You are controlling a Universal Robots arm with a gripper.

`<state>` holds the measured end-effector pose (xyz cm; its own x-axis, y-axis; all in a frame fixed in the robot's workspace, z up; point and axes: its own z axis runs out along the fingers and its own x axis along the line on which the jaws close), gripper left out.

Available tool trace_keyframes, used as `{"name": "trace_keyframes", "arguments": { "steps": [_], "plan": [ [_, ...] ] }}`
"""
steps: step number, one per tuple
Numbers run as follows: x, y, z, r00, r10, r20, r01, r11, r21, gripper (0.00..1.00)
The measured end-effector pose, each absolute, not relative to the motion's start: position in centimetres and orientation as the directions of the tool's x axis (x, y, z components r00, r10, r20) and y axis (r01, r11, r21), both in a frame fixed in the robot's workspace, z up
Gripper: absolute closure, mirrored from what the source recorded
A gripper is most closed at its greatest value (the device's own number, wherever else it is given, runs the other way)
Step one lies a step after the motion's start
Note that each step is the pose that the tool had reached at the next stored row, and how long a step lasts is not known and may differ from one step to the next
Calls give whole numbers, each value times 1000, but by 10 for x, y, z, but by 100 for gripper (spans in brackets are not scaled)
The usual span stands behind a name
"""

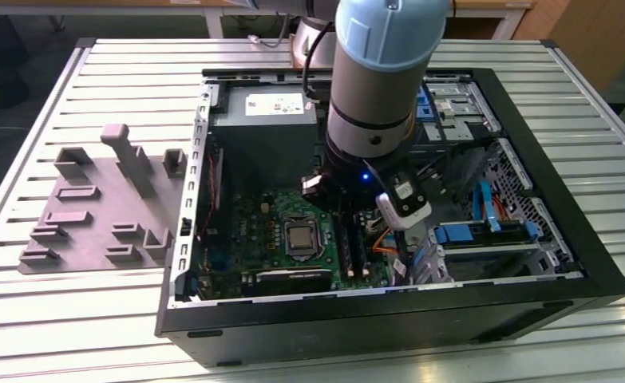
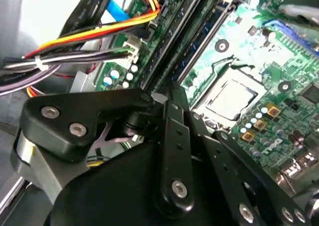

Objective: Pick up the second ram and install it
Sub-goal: 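Press down the second ram until it locks into place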

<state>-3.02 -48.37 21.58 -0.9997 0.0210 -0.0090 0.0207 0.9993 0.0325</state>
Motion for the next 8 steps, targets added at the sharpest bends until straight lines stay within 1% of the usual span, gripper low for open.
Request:
{"name": "trace_keyframes", "arguments": {
  "steps": [5, 8],
  "plan": [
    [-30, -483, 220, -1000, 21, -10, 21, 999, 37, 89],
    [-31, -484, 236, -1000, 21, -9, 21, 999, 34, 89]
  ]
}}
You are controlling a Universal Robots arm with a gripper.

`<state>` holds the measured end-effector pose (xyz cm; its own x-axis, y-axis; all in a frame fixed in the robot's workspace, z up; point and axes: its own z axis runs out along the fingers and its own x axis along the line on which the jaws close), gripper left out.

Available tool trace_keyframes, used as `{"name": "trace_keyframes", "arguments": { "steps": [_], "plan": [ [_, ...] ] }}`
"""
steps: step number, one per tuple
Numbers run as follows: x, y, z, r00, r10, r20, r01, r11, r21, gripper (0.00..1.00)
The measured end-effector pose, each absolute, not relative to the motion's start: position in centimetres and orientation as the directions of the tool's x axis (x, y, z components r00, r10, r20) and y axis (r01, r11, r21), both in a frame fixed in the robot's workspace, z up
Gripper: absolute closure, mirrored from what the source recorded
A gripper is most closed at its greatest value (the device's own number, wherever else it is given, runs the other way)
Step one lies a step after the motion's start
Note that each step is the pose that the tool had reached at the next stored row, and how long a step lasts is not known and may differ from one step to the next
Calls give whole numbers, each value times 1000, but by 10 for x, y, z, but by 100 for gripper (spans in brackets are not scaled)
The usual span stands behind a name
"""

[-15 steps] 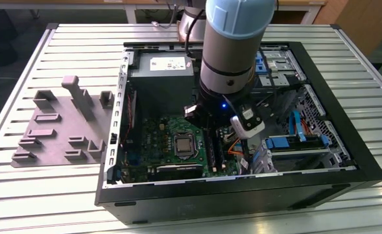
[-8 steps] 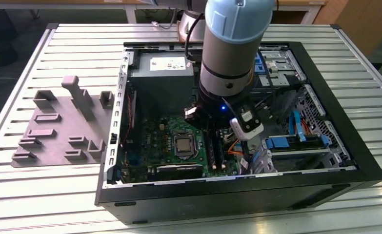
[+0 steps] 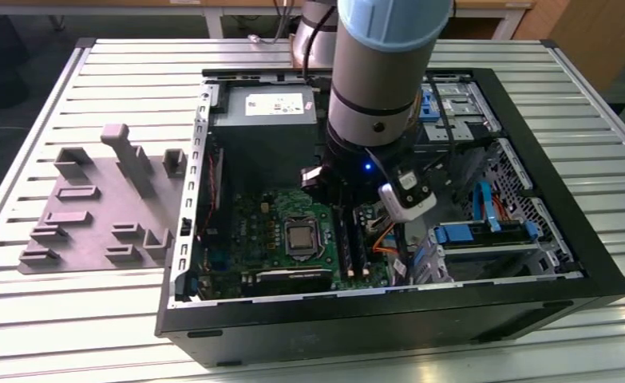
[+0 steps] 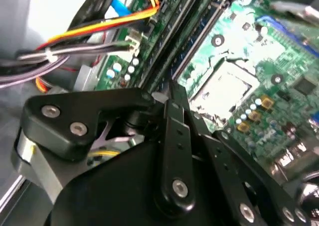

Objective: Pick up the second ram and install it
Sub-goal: 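Press down the second ram until it locks into place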

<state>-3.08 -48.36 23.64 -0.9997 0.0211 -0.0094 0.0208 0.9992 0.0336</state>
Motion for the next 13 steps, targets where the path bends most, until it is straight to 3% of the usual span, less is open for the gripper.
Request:
{"name": "trace_keyframes", "arguments": {
  "steps": [13],
  "plan": [
    [-32, -484, 241, -1000, 21, -9, 21, 999, 33, 89]
  ]
}}
